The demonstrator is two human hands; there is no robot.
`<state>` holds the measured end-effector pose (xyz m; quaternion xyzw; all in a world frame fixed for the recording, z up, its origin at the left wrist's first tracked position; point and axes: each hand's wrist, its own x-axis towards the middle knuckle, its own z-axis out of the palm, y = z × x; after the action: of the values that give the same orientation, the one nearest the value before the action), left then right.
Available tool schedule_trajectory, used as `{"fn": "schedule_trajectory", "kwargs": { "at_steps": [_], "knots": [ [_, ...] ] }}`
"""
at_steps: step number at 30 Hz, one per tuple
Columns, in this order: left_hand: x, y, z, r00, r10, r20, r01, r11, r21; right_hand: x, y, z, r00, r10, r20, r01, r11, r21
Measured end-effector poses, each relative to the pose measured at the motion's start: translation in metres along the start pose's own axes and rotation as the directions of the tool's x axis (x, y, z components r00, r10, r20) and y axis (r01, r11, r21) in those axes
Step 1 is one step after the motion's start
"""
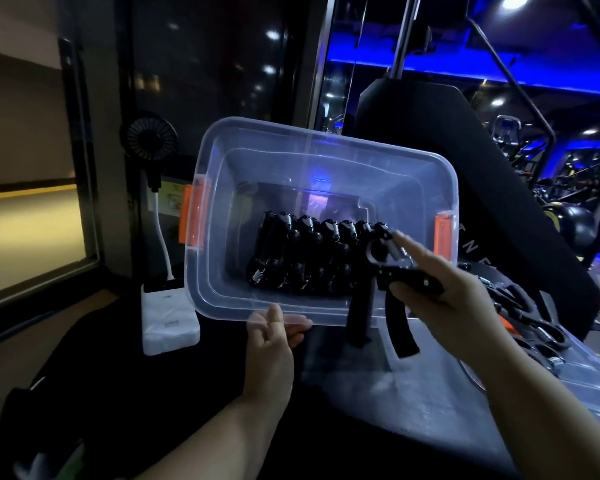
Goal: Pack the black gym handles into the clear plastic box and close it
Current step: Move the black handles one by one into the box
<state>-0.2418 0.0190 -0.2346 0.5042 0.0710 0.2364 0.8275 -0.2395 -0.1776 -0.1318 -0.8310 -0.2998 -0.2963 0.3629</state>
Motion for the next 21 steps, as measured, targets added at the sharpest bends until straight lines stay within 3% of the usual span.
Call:
{"fn": "schedule_trajectory", "kwargs": {
  "at_steps": [4,7,11,15,21],
  "knots": [
    [0.001,-0.001,-0.003,1.0,0.006,0.029,-0.005,1.0,-0.023,0.034,-0.01,0.028,0.993,0.058,-0.107,-0.048,0.994,0.095],
    [0.002,-0.002,-0.004,0.999,-0.006,0.035,0.007,1.0,-0.027,0.058,-0.018,0.059,0.988,0.075,-0.132,-0.072,0.997,0.026],
    [0.0,0.001,-0.005,0.999,-0.008,0.036,0.009,0.999,-0.044,0.083,-0.03,0.1,0.996,0.075,-0.039,-0.081,0.979,-0.189],
    [-0.001,0.003,-0.006,0.999,0.01,0.033,-0.009,0.999,-0.052,0.105,-0.039,0.141,0.993,0.027,0.119,0.027,0.901,-0.433],
    [0.003,-0.001,-0.01,0.998,-0.005,0.056,0.01,0.996,-0.091,0.133,-0.038,0.186,0.972,-0.024,0.234,0.165,0.779,-0.605]
  ]
}}
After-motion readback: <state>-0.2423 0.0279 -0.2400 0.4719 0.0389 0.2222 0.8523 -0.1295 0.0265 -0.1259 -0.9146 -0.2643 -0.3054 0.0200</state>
